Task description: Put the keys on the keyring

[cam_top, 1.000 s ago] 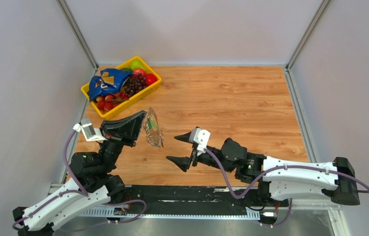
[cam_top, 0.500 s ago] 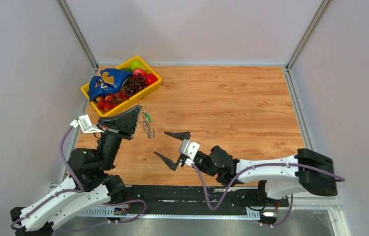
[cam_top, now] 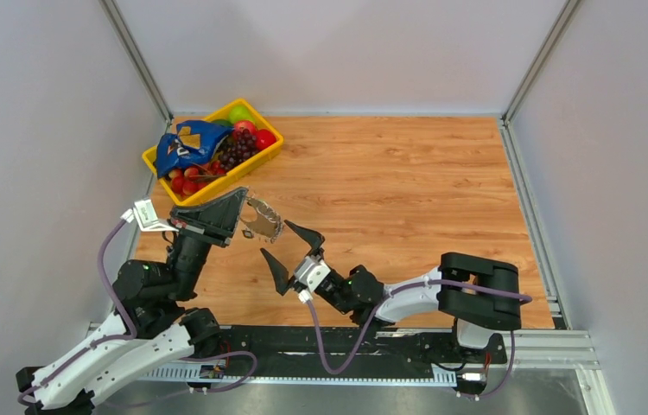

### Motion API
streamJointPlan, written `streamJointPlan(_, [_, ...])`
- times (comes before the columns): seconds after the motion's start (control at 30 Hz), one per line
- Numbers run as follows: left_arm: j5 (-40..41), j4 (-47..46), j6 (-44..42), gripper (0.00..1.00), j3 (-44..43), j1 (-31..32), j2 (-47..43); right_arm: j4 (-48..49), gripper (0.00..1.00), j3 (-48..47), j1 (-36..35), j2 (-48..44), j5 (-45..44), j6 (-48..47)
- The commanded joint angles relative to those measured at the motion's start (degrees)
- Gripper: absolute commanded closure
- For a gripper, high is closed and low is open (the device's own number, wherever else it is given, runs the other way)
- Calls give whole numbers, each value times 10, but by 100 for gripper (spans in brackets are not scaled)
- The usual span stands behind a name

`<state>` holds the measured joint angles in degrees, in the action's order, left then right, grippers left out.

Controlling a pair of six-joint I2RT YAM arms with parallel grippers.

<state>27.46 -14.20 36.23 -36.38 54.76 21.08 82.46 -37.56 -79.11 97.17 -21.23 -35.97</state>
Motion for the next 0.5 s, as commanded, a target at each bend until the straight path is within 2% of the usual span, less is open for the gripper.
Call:
streamJointPlan(0.0, [-11, -6, 18, 100, 5, 1, -22, 158, 21, -41, -4, 0, -15, -24])
streamJointPlan(0.23, [-22, -12, 19, 100, 18, 1, -26, 161, 26, -68, 0, 9, 16, -15])
streamJointPlan(0.37, [-31, -22, 21, 100, 25, 1, -23, 161, 36, -73, 4, 9, 30, 0])
streamJointPlan(0.47, [-38, -28, 19, 100, 27, 1, -21, 161, 50, -71, 7, 7, 37, 12])
